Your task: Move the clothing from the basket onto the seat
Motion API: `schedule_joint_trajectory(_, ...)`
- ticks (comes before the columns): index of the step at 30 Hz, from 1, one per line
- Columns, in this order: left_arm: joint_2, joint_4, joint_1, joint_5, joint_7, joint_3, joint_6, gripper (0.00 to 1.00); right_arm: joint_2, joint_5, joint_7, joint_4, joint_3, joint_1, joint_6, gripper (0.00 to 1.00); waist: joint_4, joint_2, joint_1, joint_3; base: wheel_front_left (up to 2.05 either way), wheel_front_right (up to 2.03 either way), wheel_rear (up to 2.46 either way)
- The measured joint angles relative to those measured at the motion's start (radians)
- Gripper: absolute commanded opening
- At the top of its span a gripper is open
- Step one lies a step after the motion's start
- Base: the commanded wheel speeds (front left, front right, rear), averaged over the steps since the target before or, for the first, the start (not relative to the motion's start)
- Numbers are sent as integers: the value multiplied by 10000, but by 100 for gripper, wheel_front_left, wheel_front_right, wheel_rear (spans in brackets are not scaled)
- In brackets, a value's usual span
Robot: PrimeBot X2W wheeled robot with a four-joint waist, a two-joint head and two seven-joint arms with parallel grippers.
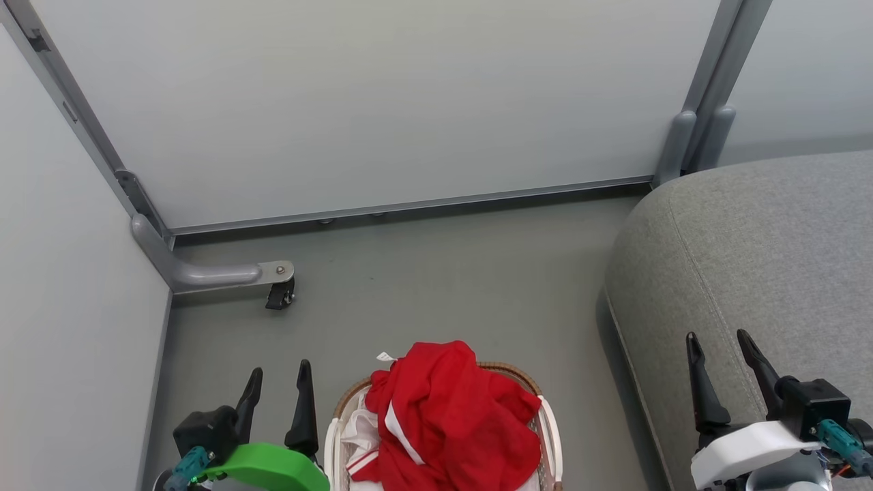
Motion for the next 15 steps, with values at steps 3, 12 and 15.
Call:
schedule_joint_trajectory(3,2,86,0,105,-73,-4,27,100,-2,-178,-65,-2,29,22,0,100,0,0,0,-9,0,0,0)
schedule_joint_trajectory(12,4,291,-10,366,-159,-65,27,100,-8,-533,-146,-2,44,87,0,100,0,0,0,-19,0,0,0)
schedule_joint_trajectory(15,4,347,-11,360,-159,-65,25,100,-8,-533,-146,0,44,87,0,100,-5,0,0,-24,0,0,0)
